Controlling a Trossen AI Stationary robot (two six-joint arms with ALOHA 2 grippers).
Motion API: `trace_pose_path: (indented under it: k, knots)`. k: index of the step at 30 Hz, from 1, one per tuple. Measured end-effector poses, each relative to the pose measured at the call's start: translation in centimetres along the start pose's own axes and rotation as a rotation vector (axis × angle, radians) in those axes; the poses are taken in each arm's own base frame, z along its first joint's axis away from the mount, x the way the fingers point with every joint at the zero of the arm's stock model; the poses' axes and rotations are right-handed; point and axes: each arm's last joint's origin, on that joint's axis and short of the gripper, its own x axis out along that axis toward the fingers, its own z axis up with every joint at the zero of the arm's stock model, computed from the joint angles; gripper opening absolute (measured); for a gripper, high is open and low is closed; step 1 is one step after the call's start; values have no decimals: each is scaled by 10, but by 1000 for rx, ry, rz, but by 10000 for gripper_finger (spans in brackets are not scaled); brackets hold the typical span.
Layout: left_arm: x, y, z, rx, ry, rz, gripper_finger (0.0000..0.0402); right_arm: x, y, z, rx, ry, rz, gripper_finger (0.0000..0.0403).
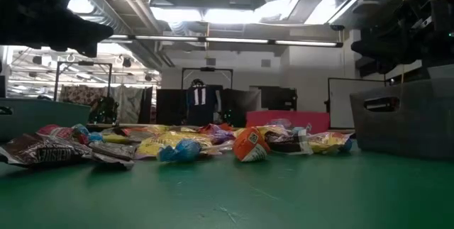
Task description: Sort candy
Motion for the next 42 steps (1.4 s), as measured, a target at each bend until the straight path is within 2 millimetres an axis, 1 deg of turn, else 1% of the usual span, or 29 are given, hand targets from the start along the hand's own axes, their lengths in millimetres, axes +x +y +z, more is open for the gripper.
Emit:
trace_pose_path:
  k: [35, 37, 42]
  knots:
    - [0, 0, 1, -3, -11, 1, 0, 0, 0, 0, 11, -2, 9, 21]
    - [0, 0, 1, -31, -12, 9, 0, 0, 0, 0, 11, -2, 10, 21]
    - [0, 3, 2, -158, -25, 117, 4, 0, 0, 0, 11, -2, 10, 21]
